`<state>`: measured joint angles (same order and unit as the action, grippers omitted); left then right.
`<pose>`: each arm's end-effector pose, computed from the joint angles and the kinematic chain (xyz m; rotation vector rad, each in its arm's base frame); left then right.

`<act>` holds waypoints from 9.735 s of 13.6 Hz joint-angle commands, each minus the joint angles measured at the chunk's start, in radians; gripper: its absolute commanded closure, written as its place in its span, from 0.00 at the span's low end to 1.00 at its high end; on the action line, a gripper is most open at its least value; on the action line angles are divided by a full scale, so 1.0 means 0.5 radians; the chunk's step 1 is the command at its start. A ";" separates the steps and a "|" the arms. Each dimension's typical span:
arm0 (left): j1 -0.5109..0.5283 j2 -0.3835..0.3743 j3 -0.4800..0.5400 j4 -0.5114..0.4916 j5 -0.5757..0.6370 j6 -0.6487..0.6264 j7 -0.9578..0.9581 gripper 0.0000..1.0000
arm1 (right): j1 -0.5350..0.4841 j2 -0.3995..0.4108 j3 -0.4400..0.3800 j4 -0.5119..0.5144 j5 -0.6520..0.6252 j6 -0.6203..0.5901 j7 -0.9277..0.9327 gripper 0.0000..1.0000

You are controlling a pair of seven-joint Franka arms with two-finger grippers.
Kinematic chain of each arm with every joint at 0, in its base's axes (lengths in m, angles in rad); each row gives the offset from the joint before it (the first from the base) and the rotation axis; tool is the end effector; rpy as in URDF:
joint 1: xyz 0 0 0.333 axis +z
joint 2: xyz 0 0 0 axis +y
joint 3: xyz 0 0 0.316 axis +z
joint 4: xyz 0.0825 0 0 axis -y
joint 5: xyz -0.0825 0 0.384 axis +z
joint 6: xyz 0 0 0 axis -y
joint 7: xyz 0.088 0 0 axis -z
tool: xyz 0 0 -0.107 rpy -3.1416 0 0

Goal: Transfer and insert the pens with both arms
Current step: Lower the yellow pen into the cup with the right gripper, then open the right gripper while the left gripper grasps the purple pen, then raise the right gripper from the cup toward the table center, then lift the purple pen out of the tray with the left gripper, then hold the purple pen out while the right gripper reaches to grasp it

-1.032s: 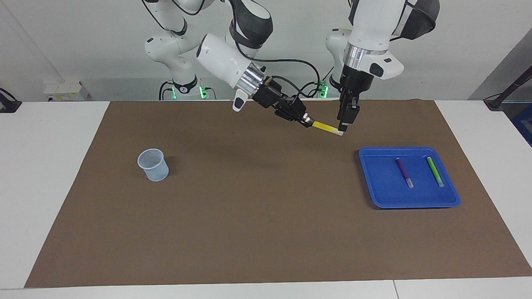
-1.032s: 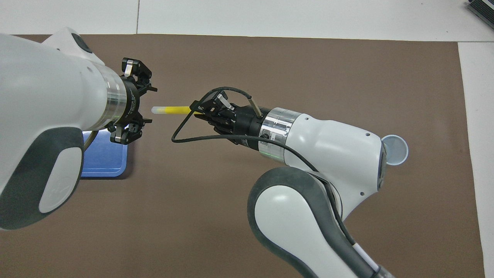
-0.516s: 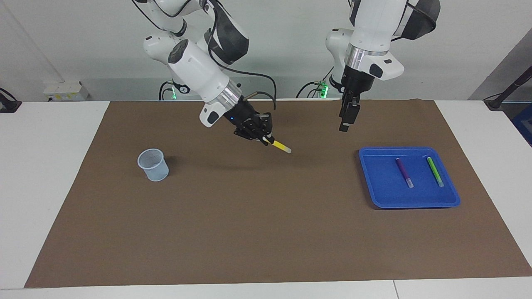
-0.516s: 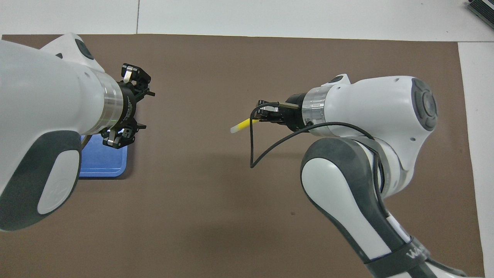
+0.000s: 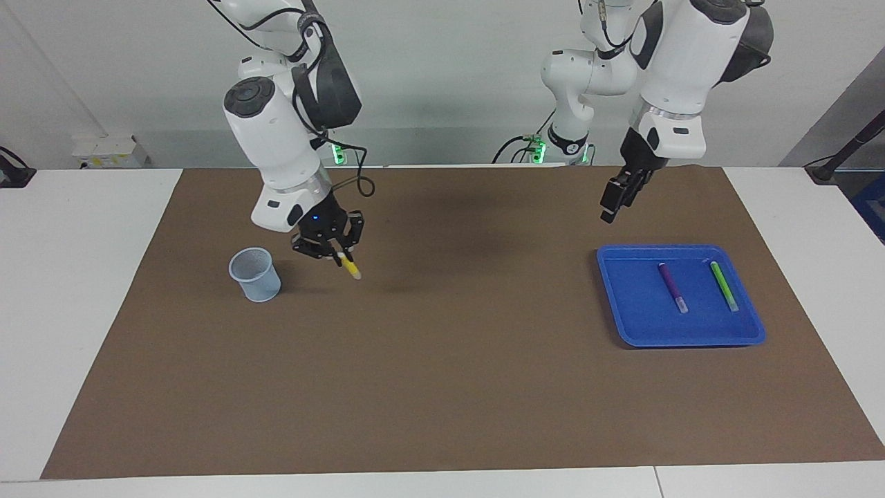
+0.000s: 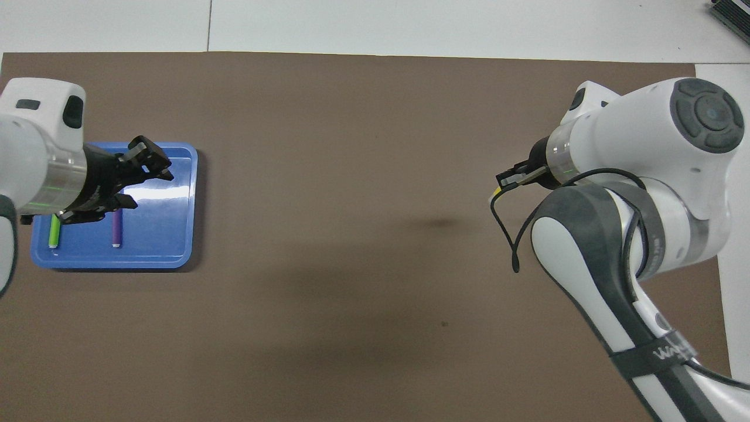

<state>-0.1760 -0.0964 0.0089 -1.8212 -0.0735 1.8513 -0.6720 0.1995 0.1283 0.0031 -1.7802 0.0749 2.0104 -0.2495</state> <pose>0.5361 -0.0961 0.5833 2.9191 0.7778 0.1299 0.5970 0.1271 0.4891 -3.0016 -0.6454 -0.1590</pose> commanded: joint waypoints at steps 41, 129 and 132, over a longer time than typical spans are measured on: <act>0.693 0.877 -0.012 -0.315 -0.071 1.221 1.890 0.37 | -0.405 -0.444 0.024 -0.492 -0.174 -0.060 -0.431 0.00; -0.243 -0.053 -0.168 -0.024 0.359 0.151 -2.555 1.00 | 0.908 0.115 0.162 0.005 2.203 1.649 1.625 0.09; -0.243 -0.062 -0.168 -0.021 0.356 0.151 -2.558 1.00 | 0.942 0.118 0.166 0.005 2.203 1.652 1.625 0.30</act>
<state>-0.2838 -0.1065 -0.0812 -1.8273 0.0811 1.9466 -1.9255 0.6649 0.1720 0.0827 -1.8020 1.1536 2.8270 0.5590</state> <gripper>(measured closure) 0.837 0.282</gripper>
